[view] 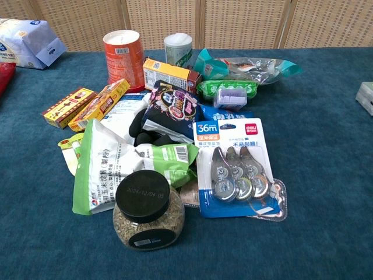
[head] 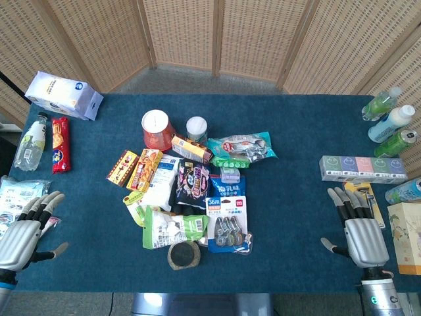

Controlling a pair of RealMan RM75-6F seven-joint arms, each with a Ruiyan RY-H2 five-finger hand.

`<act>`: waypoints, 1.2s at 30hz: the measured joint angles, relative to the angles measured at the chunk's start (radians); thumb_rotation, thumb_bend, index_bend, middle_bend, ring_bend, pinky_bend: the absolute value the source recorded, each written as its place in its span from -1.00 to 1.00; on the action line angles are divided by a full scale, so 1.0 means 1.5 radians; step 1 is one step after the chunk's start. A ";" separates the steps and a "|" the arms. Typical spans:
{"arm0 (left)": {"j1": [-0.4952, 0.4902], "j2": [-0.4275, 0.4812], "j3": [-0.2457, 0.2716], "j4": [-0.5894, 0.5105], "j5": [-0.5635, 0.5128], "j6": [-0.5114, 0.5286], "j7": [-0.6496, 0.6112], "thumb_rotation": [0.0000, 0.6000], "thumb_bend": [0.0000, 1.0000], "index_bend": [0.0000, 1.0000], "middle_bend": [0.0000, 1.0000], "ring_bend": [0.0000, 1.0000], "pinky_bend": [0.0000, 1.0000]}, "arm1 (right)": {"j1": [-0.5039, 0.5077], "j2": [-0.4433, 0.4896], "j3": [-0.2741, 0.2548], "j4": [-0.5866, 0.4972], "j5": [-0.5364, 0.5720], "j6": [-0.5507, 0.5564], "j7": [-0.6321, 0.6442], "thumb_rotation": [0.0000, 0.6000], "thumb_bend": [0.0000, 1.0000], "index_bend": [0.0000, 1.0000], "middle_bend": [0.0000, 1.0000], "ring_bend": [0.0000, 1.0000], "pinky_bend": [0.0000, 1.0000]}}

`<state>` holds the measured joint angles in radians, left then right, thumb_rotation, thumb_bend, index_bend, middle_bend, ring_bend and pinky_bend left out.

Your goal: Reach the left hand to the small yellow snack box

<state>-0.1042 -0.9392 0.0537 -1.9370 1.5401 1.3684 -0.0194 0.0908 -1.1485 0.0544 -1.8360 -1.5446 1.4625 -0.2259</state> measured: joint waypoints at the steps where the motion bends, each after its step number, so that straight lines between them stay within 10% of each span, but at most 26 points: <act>1: -0.001 0.000 0.000 0.000 0.000 -0.002 0.000 1.00 -0.46 -1.00 -1.00 -1.00 -1.00 | -0.001 0.000 -0.001 0.000 -0.001 0.001 0.003 1.00 -0.70 -1.00 -1.00 -1.00 -1.00; 22: -0.024 0.026 0.001 -0.005 0.003 -0.044 -0.036 1.00 -0.46 -1.00 -0.99 -1.00 -1.00 | -0.006 0.008 -0.011 -0.004 -0.015 0.010 0.023 1.00 -0.70 -1.00 -1.00 -1.00 -1.00; 36: -0.147 0.041 -0.027 0.040 -0.049 -0.251 -0.259 1.00 -0.47 -1.00 -0.94 -0.83 -1.00 | -0.015 0.025 -0.015 -0.005 -0.015 0.021 0.035 1.00 -0.70 -1.00 -1.00 -1.00 -1.00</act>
<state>-0.3247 -0.8773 0.0134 -1.8764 1.4668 0.9922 -0.4077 0.0677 -1.1109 0.0318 -1.8443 -1.5674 1.4943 -0.1726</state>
